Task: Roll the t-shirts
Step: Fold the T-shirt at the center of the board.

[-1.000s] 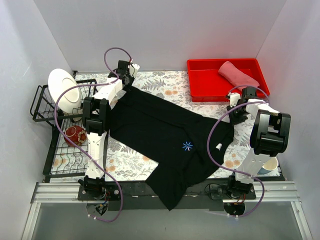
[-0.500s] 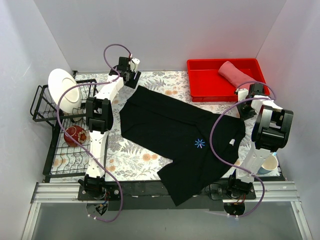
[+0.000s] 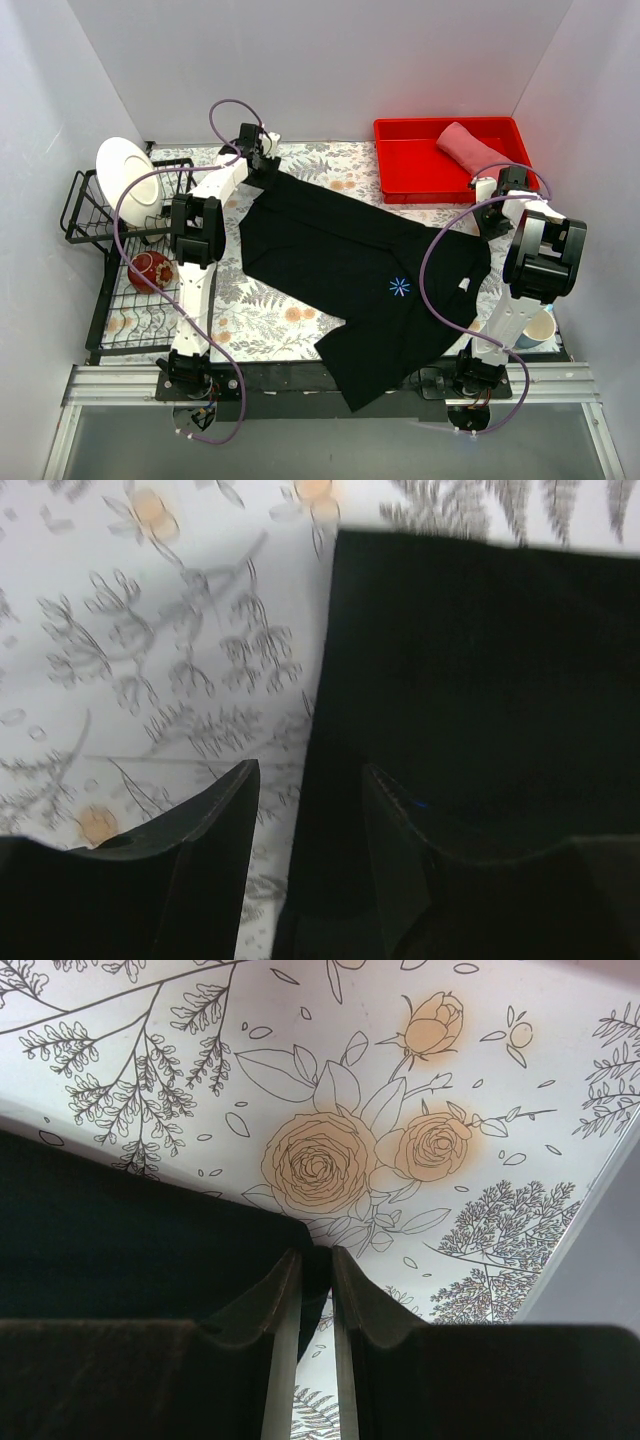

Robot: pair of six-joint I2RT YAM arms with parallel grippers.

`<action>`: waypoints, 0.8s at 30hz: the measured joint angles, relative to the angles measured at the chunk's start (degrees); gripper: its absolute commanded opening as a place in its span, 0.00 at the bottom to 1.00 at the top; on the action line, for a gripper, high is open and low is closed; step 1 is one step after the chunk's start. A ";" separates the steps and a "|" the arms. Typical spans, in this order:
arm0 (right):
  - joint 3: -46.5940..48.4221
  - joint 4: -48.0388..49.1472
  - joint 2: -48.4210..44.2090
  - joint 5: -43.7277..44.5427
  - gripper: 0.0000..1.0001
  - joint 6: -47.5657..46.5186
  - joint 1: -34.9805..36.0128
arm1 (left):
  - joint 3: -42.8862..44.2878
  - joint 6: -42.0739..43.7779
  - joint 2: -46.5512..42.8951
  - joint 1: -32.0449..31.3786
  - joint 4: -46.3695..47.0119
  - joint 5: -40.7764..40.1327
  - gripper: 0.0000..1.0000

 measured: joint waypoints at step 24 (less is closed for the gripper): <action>6.86 -5.25 2.16 2.40 0.46 -0.04 -0.13 | -6.10 -0.35 -5.31 -0.52 -2.10 -0.42 0.50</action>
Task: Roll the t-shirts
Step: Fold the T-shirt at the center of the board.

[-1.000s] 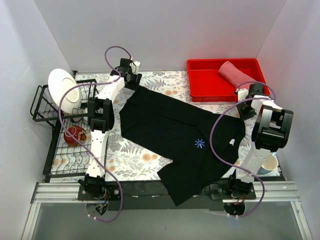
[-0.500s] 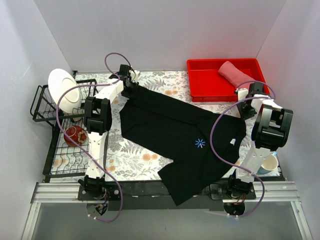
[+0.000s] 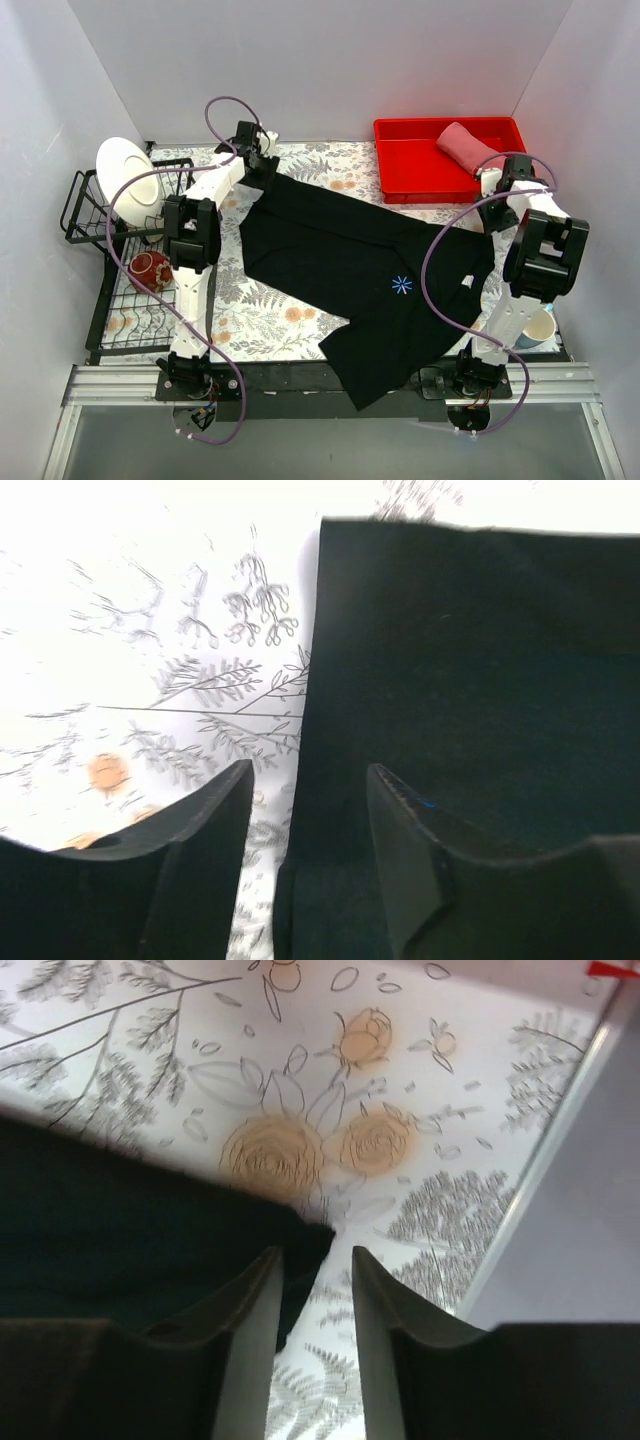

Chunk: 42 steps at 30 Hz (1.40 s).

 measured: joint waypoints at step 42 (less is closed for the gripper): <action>-8.11 -15.17 -7.30 -24.50 0.39 -7.28 15.78 | -32.57 -0.92 -23.85 -1.27 -3.32 14.56 0.46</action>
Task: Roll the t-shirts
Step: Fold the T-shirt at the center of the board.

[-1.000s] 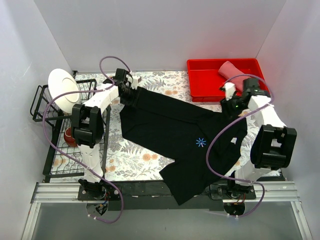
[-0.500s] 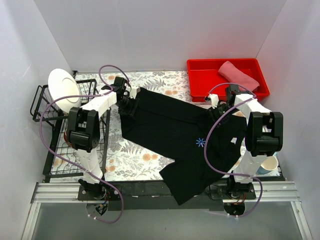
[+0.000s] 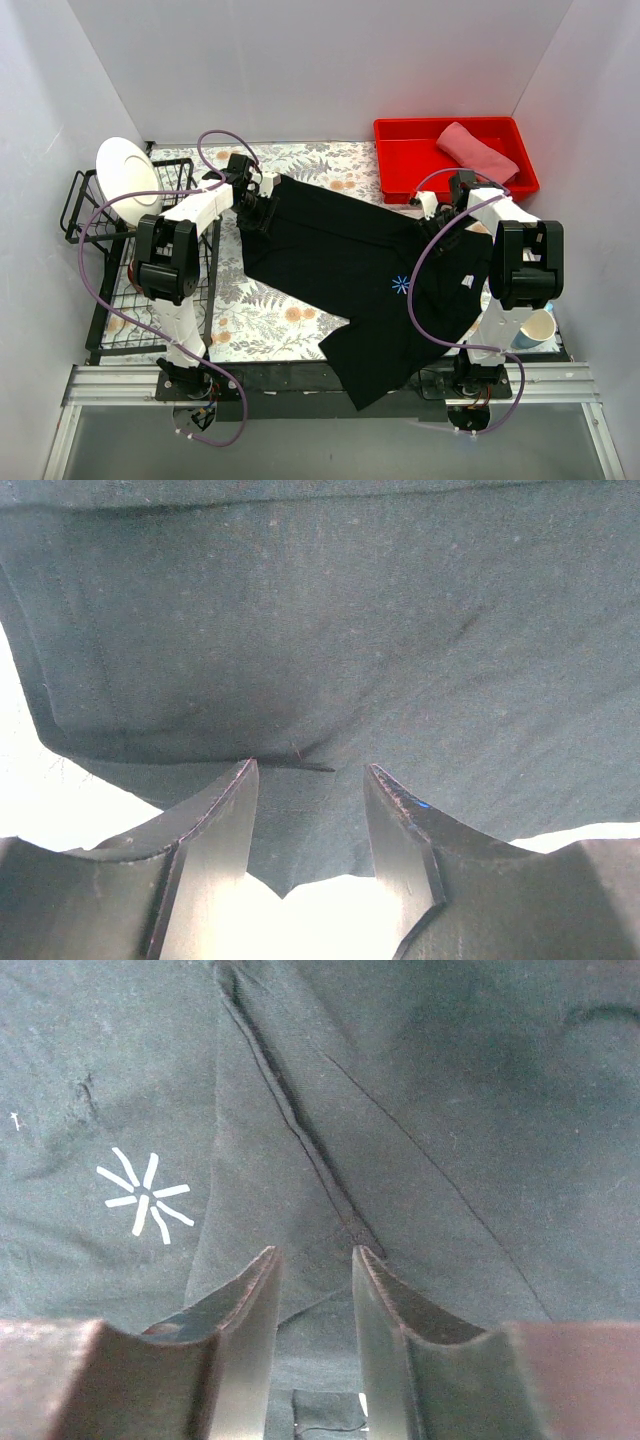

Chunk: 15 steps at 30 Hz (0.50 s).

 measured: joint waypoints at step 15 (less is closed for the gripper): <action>-4.70 5.53 -1.66 4.44 0.14 -0.26 0.00 | 1.68 -0.02 0.04 -0.02 0.00 0.02 0.46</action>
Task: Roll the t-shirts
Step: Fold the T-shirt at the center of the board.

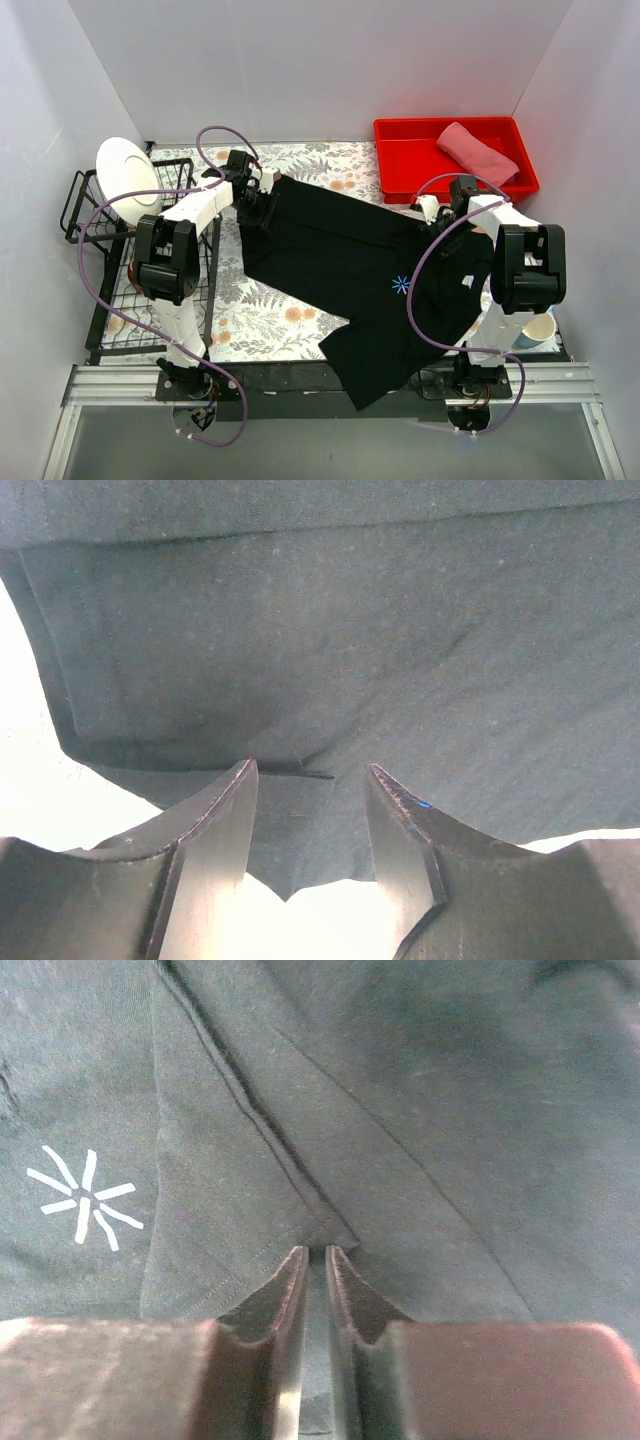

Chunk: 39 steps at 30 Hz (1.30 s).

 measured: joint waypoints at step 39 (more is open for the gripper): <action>-1.03 3.30 -1.07 3.34 0.41 4.09 2.43 | 0.44 0.22 0.20 -0.57 -0.02 -0.13 0.48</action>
